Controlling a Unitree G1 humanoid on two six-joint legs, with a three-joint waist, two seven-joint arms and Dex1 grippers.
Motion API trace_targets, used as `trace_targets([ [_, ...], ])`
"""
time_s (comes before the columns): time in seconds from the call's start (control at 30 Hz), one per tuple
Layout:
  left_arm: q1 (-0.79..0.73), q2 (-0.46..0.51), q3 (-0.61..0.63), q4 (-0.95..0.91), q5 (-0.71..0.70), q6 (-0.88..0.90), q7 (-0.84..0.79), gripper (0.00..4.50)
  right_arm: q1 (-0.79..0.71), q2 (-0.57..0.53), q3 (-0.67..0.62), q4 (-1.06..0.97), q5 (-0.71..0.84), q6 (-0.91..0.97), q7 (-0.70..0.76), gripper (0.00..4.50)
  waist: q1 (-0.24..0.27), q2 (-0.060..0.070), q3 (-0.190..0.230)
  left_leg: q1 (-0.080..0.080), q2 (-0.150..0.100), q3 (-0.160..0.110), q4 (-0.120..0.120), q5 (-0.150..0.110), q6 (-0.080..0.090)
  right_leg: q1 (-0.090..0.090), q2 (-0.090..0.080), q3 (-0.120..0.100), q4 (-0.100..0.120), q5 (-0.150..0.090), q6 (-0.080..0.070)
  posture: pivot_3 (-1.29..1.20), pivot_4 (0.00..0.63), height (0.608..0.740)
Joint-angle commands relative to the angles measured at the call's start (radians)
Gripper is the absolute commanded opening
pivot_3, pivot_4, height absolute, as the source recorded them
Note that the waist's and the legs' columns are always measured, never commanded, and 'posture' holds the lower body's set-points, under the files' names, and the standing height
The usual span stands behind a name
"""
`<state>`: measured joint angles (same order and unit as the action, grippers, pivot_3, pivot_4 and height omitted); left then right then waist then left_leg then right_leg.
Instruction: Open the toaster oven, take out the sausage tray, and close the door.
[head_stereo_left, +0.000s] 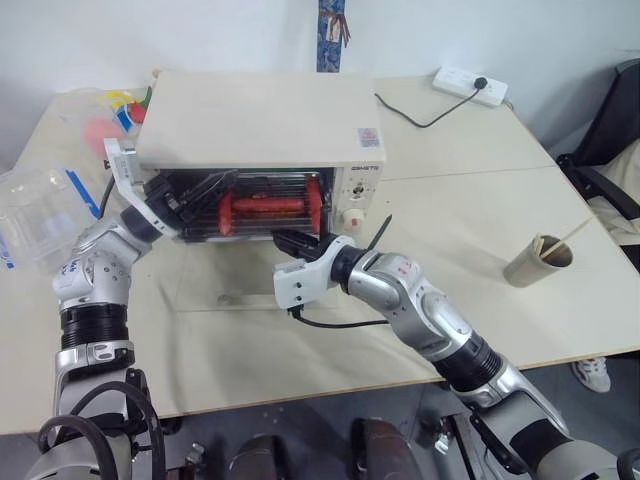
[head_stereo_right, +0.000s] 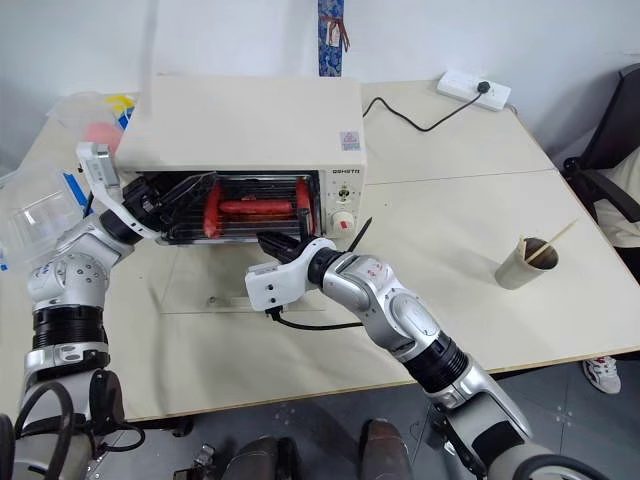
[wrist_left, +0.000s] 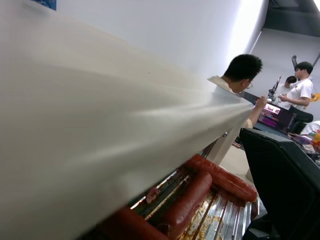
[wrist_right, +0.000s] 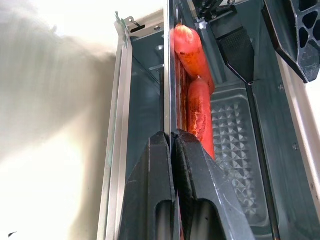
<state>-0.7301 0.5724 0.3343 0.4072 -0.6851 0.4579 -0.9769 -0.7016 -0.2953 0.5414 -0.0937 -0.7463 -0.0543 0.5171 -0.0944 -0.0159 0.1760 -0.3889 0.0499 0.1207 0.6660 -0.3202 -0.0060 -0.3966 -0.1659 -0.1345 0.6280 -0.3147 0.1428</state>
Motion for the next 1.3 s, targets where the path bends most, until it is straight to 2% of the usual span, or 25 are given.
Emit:
trace_targets([
  [0.03,0.006,0.086,0.092,-0.013,-0.008,-0.016,0.028,4.5,-0.007,-0.024,-0.071,-0.056,0.003,-0.008,-0.033,0.01,-0.002,0.0,0.0,0.0,0.0,0.0,0.0,0.0,0.0,0.0,0.0,0.0,0.0,0.0,0.0,0.0,0.15,0.74],
  [0.2,0.008,0.104,0.07,-0.013,0.005,0.0,0.018,4.5,-0.032,-0.017,-0.079,-0.027,0.011,-0.012,-0.044,0.01,-0.012,0.0,0.0,0.0,0.0,0.0,-0.001,0.0,0.0,-0.001,0.0,0.0,0.0,0.0,0.0,0.0,0.15,0.74],
  [0.53,0.074,0.077,-0.032,-0.049,0.106,-0.148,-0.046,4.5,-0.067,-0.015,-0.088,0.022,0.014,-0.026,-0.066,0.01,-0.017,0.0,0.0,0.0,0.0,0.0,-0.001,0.0,0.0,0.0,0.0,0.0,0.0,0.0,0.0,0.0,0.15,0.74],
  [0.8,0.089,0.092,-0.079,-0.072,0.149,-0.172,-0.078,4.5,-0.088,-0.009,-0.09,0.039,0.021,-0.029,-0.073,0.01,0.002,0.0,0.0,-0.001,0.0,0.0,0.002,0.0,0.0,0.0,0.0,0.001,0.001,0.0,0.0,0.0,0.15,0.74],
  [1.1,0.082,0.117,-0.035,-0.107,0.091,-0.071,-0.073,4.5,-0.098,-0.006,-0.09,0.05,0.023,-0.029,-0.077,0.01,0.012,0.0,0.0,-0.003,0.0,0.0,0.007,0.0,0.0,0.0,0.0,0.001,0.001,0.0,0.0,0.0,0.15,0.74],
  [1.3,0.129,0.188,0.005,-0.146,0.044,0.059,-0.062,4.5,-0.093,-0.009,-0.088,0.045,0.022,-0.031,-0.071,0.01,0.013,0.0,0.0,-0.003,0.0,0.0,0.007,0.0,0.0,0.0,0.0,0.001,0.002,0.0,0.0,0.0,0.15,0.74],
])
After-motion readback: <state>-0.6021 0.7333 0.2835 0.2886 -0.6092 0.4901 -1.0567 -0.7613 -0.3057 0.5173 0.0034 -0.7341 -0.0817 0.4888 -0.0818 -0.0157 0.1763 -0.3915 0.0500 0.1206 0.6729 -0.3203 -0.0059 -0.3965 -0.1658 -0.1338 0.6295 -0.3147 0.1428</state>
